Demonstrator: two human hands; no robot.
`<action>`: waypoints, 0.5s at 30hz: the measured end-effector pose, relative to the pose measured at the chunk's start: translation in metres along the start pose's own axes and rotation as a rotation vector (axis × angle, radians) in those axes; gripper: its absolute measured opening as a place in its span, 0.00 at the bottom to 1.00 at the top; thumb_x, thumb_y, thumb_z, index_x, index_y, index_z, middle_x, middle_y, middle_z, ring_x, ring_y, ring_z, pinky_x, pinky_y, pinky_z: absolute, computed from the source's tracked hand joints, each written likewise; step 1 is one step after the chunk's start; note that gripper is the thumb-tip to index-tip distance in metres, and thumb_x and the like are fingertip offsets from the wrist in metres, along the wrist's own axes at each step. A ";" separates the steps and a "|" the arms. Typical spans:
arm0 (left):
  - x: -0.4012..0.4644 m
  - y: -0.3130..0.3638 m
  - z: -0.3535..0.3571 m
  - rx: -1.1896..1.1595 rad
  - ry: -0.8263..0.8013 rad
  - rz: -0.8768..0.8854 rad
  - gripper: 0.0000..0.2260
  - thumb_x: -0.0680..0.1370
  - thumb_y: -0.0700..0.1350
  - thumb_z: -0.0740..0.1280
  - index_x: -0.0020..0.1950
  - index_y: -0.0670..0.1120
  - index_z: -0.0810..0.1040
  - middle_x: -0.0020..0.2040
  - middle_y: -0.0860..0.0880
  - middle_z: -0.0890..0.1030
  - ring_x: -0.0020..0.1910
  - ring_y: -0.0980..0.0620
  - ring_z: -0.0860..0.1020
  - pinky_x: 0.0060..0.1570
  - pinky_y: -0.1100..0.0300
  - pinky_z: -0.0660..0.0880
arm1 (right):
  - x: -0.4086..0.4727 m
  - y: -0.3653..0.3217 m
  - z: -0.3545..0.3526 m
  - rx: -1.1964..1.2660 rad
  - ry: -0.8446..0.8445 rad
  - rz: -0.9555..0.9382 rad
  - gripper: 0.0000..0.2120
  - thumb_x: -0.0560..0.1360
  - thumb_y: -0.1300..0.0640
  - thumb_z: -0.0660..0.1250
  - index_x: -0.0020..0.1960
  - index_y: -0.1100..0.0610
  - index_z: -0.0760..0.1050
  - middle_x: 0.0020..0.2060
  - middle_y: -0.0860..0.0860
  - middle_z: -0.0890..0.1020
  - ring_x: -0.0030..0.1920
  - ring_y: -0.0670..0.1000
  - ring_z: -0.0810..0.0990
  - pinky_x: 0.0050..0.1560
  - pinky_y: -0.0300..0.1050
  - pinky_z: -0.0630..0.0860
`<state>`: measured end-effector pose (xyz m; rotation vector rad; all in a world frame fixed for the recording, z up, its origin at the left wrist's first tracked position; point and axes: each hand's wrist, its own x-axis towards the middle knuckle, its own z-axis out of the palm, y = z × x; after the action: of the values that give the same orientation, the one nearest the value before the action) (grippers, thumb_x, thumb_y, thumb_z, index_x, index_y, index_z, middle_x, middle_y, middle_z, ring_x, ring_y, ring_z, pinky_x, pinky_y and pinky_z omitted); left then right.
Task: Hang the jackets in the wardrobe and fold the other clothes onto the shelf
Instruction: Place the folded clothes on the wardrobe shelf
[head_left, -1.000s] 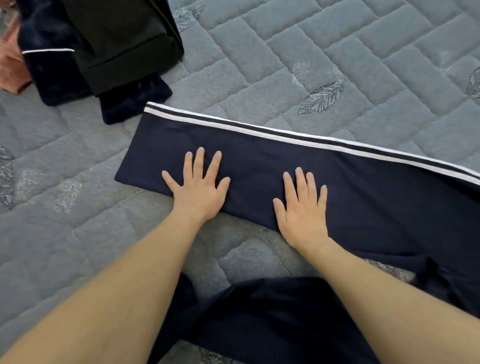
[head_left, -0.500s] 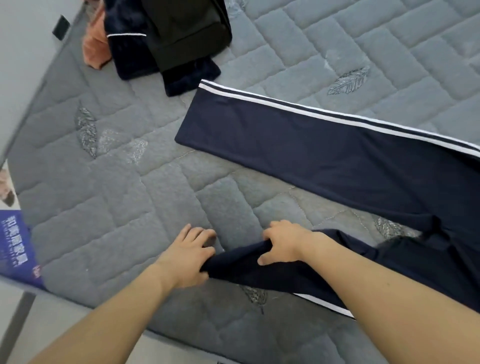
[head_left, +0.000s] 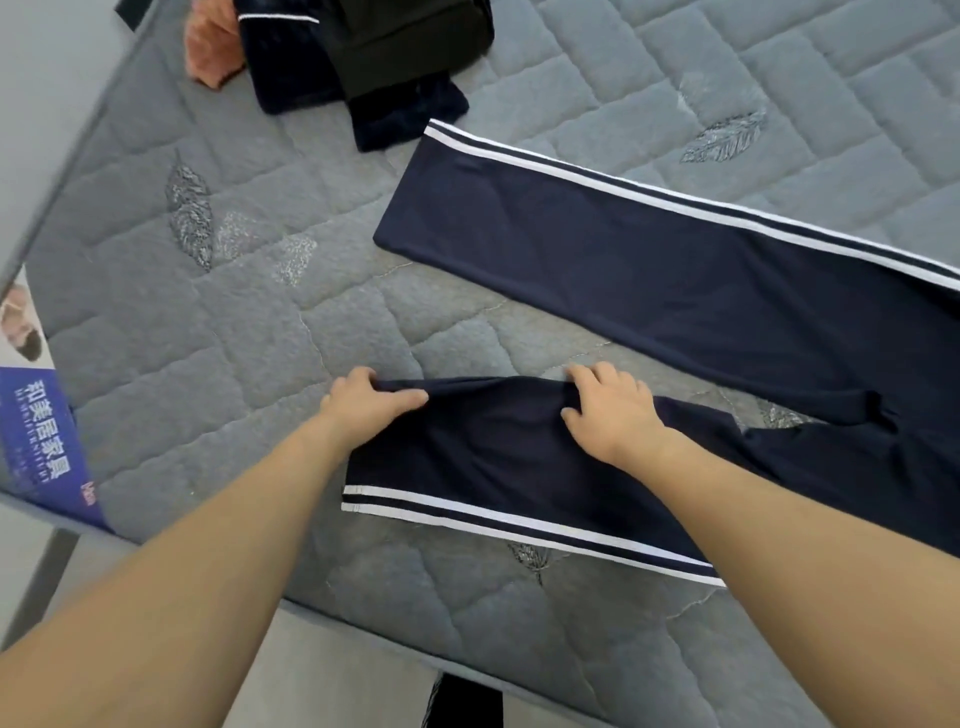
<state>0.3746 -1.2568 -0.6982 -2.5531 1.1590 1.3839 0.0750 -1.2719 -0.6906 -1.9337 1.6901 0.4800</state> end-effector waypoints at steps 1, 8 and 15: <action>-0.001 -0.004 0.012 0.093 0.046 0.016 0.36 0.70 0.63 0.72 0.71 0.46 0.67 0.67 0.43 0.69 0.67 0.40 0.68 0.67 0.49 0.66 | -0.002 0.001 0.007 -0.031 0.014 -0.001 0.24 0.79 0.47 0.60 0.73 0.50 0.62 0.68 0.53 0.68 0.68 0.59 0.66 0.67 0.53 0.61; -0.002 -0.005 0.007 -0.222 0.300 0.008 0.18 0.82 0.51 0.61 0.56 0.36 0.78 0.58 0.36 0.79 0.59 0.37 0.76 0.52 0.53 0.68 | 0.005 -0.020 0.009 0.055 0.145 -0.022 0.11 0.80 0.51 0.59 0.60 0.53 0.73 0.56 0.53 0.76 0.58 0.58 0.73 0.59 0.51 0.67; -0.027 0.028 0.016 0.478 0.717 0.345 0.16 0.72 0.44 0.69 0.54 0.38 0.71 0.54 0.35 0.73 0.53 0.34 0.72 0.46 0.42 0.70 | -0.033 0.029 0.014 0.266 0.471 0.292 0.20 0.76 0.53 0.64 0.67 0.53 0.71 0.66 0.53 0.69 0.66 0.56 0.68 0.69 0.54 0.61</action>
<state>0.3374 -1.2554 -0.6791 -2.5868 1.8044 0.0920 0.0424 -1.2391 -0.6873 -1.6972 2.2175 -0.1155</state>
